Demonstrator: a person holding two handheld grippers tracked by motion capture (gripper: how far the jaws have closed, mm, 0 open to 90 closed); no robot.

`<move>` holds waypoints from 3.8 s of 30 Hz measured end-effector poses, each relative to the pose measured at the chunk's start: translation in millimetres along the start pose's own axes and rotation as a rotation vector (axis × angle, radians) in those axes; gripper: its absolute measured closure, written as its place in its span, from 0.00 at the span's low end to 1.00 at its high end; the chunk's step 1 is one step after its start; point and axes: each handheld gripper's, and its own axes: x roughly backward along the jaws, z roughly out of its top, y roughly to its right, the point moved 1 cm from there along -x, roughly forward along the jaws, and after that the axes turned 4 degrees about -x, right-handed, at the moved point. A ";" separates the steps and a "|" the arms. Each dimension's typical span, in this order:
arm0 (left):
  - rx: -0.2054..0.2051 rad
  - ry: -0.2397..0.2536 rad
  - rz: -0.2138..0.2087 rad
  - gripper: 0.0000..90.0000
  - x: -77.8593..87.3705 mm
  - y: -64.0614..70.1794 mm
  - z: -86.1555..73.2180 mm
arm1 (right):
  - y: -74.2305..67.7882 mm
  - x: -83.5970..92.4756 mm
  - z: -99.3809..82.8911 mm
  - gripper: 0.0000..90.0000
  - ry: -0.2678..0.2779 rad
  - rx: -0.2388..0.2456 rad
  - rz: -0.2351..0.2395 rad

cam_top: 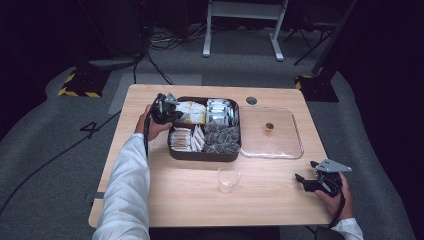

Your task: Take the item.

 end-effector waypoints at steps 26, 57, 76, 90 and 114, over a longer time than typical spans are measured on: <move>0.030 0.192 0.036 1.00 68.7 12.4 -9.5 | 0.6 -0.2 0.1 0.19 -0.004 -0.009 0.007; -0.061 0.268 -0.045 1.00 110.5 74.2 0.6 | 0.7 -0.3 0.1 0.19 -0.004 -0.010 0.008; -0.128 0.283 -0.148 1.00 108.6 114.7 15.0 | 0.8 -0.3 0.1 0.19 -0.005 -0.010 0.008; -0.204 0.293 -0.239 1.00 107.1 151.0 28.4 | 0.7 -0.3 0.1 0.19 -0.004 -0.011 0.008; -0.266 0.276 -0.392 1.00 81.6 194.4 38.2 | 0.6 -0.3 0.1 0.19 -0.004 -0.009 0.007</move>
